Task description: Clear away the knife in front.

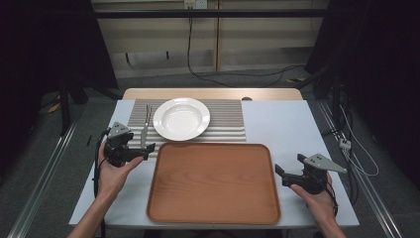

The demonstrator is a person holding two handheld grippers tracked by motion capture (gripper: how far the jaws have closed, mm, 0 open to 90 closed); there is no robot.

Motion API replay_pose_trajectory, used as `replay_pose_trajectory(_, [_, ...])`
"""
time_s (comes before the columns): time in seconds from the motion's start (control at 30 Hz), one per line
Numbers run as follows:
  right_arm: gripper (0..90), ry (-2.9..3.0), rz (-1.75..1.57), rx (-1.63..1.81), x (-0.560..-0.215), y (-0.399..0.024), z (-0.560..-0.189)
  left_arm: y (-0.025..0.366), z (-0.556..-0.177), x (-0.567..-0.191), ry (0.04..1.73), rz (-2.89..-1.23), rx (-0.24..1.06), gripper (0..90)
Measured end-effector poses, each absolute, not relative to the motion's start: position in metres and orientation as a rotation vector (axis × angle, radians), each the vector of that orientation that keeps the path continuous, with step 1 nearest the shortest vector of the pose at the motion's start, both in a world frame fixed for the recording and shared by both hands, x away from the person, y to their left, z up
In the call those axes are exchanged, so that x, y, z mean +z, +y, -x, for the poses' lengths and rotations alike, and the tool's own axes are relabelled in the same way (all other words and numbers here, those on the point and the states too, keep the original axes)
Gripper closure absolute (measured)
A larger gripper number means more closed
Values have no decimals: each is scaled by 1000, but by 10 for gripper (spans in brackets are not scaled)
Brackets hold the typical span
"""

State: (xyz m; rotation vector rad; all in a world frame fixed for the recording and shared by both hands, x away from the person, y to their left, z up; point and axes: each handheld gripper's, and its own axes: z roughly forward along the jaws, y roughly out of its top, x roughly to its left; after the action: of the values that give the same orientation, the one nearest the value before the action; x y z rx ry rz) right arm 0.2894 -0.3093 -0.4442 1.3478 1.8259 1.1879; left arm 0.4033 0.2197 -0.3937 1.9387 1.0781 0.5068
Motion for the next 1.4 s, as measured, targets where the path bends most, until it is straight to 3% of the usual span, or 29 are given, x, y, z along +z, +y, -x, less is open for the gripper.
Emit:
replay_pose_trajectory(0.4, [77,1831,-1349,1188,-445,-309,-290,227,-442,-389,1156,-1945,512,136])
replay_pose_trajectory(1.1, [77,1844,-1349,1190,-446,-309,-291,230,-497,-387,1221,-1984,497,113])
replay_pose_trajectory(1.4, [75,1862,-1350,1201,-447,-307,-291,232,-527,-394,1304,-1972,522,189])
